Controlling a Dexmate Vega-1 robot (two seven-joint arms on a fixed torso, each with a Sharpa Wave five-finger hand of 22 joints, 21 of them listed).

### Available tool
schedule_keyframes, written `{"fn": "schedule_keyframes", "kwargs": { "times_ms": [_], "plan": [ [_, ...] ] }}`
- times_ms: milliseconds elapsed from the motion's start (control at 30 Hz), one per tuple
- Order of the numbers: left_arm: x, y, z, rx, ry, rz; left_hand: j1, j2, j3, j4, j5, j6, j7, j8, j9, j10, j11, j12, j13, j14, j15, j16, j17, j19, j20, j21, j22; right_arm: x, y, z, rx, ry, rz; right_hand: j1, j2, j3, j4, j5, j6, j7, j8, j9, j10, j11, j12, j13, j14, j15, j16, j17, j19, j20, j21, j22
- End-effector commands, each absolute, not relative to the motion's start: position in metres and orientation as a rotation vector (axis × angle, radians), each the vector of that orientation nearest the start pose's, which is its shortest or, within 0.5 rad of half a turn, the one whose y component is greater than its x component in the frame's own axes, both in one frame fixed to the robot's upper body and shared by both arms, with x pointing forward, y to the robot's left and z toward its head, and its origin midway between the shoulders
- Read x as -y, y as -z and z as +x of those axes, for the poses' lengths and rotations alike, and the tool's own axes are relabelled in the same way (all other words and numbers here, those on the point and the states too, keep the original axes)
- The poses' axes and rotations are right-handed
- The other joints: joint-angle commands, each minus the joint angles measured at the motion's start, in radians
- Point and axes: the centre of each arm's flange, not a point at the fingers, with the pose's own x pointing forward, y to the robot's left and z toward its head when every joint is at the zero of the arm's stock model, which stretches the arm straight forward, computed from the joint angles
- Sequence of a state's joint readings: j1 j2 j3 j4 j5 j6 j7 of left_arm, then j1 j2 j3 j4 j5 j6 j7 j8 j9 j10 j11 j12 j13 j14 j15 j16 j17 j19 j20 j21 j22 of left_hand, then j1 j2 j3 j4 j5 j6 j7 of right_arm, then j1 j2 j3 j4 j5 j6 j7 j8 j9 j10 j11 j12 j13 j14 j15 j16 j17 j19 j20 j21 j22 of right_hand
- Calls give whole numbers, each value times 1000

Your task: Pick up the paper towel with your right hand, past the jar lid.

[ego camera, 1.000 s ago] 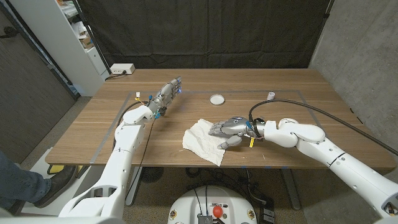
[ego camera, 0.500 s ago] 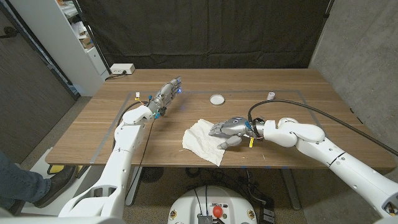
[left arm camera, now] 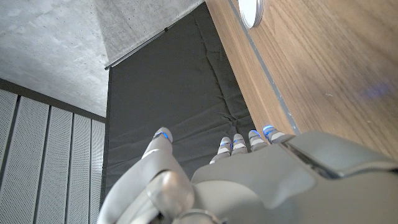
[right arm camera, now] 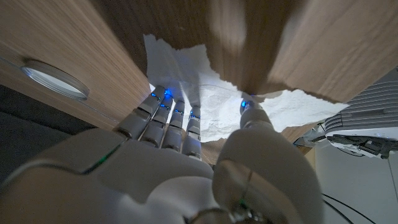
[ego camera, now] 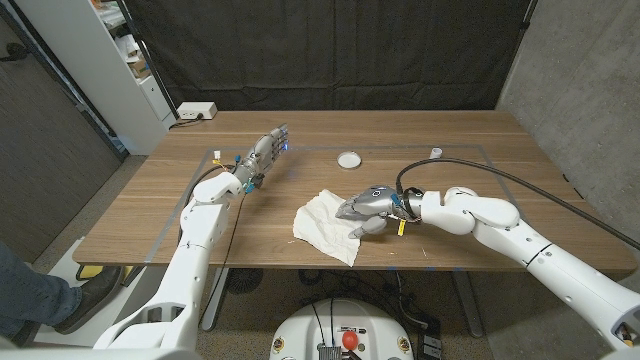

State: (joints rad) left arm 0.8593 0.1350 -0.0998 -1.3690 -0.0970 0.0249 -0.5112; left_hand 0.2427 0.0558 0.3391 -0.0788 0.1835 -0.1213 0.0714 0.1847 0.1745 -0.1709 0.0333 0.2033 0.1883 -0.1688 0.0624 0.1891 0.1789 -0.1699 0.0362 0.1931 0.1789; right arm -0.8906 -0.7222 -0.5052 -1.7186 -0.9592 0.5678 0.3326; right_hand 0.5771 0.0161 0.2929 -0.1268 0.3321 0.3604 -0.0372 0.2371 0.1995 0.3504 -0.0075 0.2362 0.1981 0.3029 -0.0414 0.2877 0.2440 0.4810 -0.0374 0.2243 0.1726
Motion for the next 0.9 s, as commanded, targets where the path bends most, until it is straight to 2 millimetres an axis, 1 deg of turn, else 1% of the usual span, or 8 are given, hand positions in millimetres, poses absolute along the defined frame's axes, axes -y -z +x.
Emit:
{"fn": "schedule_keyframes", "kwargs": {
  "times_ms": [33, 200, 433, 567, 633, 667, 767, 900],
  "plan": [
    [-282, 23, 653, 488, 363, 89, -1, 7, 1, -7, -1, 3, -5, 3, 4, -28, -2, 2, 3, -67, 4, -2, 5, -154, 10, -1, 4, 142, 98, 560, 846, -674, -1973, 7, 9, 9, 0, -9, 24, 2, 7, -1, 30, -5, 10, 4, 36, -38, 20, 11, 32, 0, 8, 5],
    [-281, 25, 654, 483, 363, 84, -2, 7, 1, -7, -1, 3, -6, 2, 4, -28, -3, 2, 3, -67, 4, -2, 5, -154, 10, 0, 4, 141, 98, 563, 853, -660, -1971, 12, 13, 12, -1, -12, 54, -2, 14, -1, 67, -9, 18, 6, 76, -41, 38, 22, 64, -4, 17, 7],
    [-280, 24, 656, 484, 365, 86, -2, 8, 1, -7, -1, 3, -6, 2, 4, -30, -4, 1, 3, -67, 5, -2, 5, -156, 10, 0, 4, 141, 97, 566, 867, -644, -1959, 28, 21, 7, -6, -23, 119, -21, 30, -1, 136, -24, 34, 11, 147, -75, 83, 53, 111, -13, 31, 12],
    [-280, 23, 657, 482, 365, 86, -2, 8, 1, -8, -1, 3, -6, 2, 4, -29, -4, 2, 3, -67, 5, -2, 5, -157, 10, 0, 4, 141, 97, 568, 882, -633, -1953, 48, 24, 3, -15, -30, 162, -26, 40, -1, 178, -41, 44, 13, 175, -92, 111, 77, 130, -19, 38, 15],
    [-280, 23, 657, 481, 364, 85, -3, 8, 0, -8, -1, 3, -5, 2, 4, -29, -4, 2, 3, -68, 5, -2, 5, -157, 11, 0, 4, 141, 97, 569, 890, -629, -1951, 62, 26, 3, -20, -32, 180, -32, 45, -2, 190, -41, 46, 15, 190, -98, 125, 88, 139, -20, 42, 16],
    [-280, 23, 657, 480, 364, 84, -3, 8, 0, -8, -1, 2, -6, 2, 4, -29, -3, 2, 3, -69, 4, -2, 5, -158, 11, 0, 4, 141, 97, 569, 896, -626, -1949, 74, 27, 4, -25, -33, 190, -34, 47, -2, 198, -49, 48, 16, 196, -104, 131, 94, 145, -22, 44, 17],
    [-280, 24, 658, 475, 363, 84, -3, 8, 0, -8, -1, 3, -5, 2, 4, -29, -4, 2, 3, -68, 4, -1, 5, -158, 11, 0, 4, 141, 98, 571, 907, -618, -1944, 101, 23, 4, -36, -34, 217, -39, 53, -2, 224, -54, 55, 20, 226, -121, 153, 109, 160, -31, 50, 19],
    [-281, 25, 658, 470, 360, 86, -3, 9, 0, -8, -1, 3, -6, 2, 4, -30, -3, 2, 4, -69, 4, -2, 5, -158, 10, 1, 4, 141, 99, 574, 903, -618, -1939, 132, 17, 3, -44, -35, 246, -47, 59, -2, 250, -63, 63, 23, 247, -129, 173, 126, 177, -44, 58, 20]
  ]
}}
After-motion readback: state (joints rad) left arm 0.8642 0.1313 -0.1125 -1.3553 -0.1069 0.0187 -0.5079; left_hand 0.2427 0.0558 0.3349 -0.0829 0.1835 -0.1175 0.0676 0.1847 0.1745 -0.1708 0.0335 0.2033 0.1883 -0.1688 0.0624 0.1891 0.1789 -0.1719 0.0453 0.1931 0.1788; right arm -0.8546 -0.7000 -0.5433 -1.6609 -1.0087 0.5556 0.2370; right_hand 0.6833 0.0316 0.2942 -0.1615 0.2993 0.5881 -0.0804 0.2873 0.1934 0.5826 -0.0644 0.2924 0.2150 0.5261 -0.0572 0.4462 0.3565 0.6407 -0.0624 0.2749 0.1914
